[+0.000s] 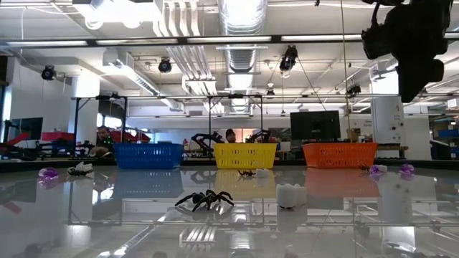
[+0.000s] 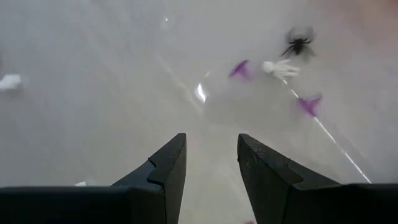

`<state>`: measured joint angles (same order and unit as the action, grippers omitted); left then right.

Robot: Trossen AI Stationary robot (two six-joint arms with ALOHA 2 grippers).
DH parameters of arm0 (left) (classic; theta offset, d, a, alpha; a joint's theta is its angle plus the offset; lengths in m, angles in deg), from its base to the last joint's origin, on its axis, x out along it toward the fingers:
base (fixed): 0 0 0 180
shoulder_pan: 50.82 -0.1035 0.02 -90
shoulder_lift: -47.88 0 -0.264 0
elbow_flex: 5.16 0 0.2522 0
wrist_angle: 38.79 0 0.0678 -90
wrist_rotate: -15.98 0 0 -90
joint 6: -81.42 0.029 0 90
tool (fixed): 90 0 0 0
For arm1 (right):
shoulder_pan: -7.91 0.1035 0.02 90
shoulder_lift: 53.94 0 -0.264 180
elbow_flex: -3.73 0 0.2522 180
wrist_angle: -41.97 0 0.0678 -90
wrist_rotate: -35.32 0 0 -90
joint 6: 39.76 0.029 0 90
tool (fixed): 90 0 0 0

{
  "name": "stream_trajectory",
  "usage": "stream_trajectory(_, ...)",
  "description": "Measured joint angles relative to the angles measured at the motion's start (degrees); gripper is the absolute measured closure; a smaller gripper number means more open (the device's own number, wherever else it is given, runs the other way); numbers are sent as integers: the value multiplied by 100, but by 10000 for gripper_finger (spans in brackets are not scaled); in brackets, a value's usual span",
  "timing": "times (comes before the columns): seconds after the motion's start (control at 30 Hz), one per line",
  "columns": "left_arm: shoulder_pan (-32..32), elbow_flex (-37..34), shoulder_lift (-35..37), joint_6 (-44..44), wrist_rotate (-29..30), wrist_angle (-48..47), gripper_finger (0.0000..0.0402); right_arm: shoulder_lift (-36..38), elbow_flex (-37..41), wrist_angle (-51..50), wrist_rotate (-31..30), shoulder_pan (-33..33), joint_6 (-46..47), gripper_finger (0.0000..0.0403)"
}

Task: Sort Halloween decoration
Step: Put the white skeleton toy into the yellow basket

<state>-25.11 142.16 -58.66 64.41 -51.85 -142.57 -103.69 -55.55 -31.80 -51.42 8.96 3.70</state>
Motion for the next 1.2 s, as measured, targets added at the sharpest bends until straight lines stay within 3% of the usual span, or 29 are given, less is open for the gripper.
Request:
stream_trajectory(0.17,382,-438,16,-320,427,-2,354,-358,116,598,18,504,-4,266)
stream_trajectory(0.47,655,-1658,156,-1358,444,28,354,-1314,118,1064,83,952,45,266)
stream_trajectory(0.67,759,-2375,173,-1411,446,370,354,-1856,118,1426,449,1230,-194,266)
stream_trajectory(0.93,775,-3364,267,-1398,446,1181,354,-1963,95,2218,200,1942,14,266)
stream_trajectory(1.2,840,-3830,323,-1505,588,1958,354,-1937,-80,2273,-111,2481,433,266)
